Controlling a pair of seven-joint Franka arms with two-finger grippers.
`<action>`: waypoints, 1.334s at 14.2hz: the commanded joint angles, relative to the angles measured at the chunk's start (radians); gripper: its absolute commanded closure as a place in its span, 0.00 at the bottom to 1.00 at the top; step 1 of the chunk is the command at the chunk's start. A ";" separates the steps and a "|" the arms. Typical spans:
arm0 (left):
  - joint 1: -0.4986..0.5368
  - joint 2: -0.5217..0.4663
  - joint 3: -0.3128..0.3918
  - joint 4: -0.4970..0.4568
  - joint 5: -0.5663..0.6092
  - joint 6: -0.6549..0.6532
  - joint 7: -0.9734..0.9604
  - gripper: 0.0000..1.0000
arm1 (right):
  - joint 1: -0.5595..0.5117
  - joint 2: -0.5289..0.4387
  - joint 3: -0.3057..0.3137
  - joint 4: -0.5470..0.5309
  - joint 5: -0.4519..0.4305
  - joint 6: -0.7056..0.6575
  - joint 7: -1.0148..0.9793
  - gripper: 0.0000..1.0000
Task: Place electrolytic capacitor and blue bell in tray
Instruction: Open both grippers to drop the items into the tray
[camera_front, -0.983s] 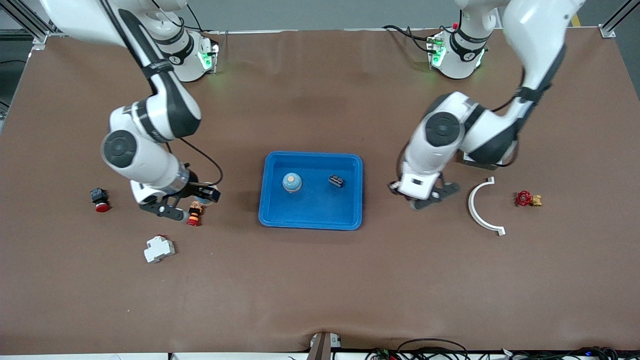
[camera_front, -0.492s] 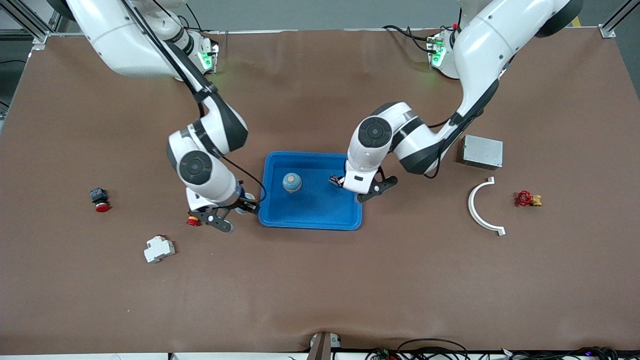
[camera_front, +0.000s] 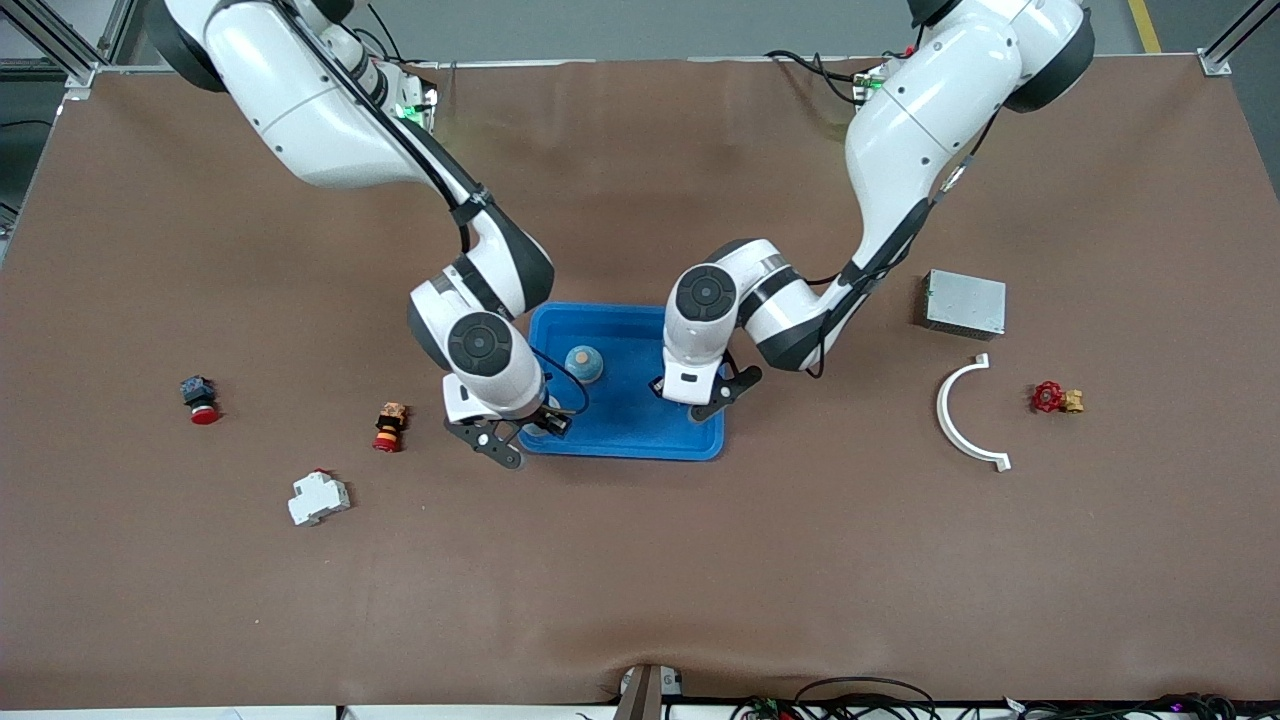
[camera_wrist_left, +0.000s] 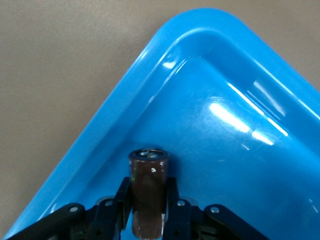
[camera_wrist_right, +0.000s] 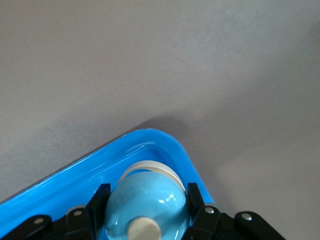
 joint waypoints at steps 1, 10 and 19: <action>-0.010 0.016 0.014 0.034 0.010 -0.005 -0.011 1.00 | 0.089 0.080 -0.055 0.096 -0.024 -0.012 0.084 1.00; 0.096 -0.162 0.009 0.035 0.033 -0.172 0.056 0.00 | 0.159 0.131 -0.085 0.107 -0.026 0.054 0.188 1.00; 0.318 -0.424 -0.002 0.037 -0.119 -0.503 0.681 0.00 | 0.154 0.123 -0.097 0.117 -0.044 0.051 0.176 0.00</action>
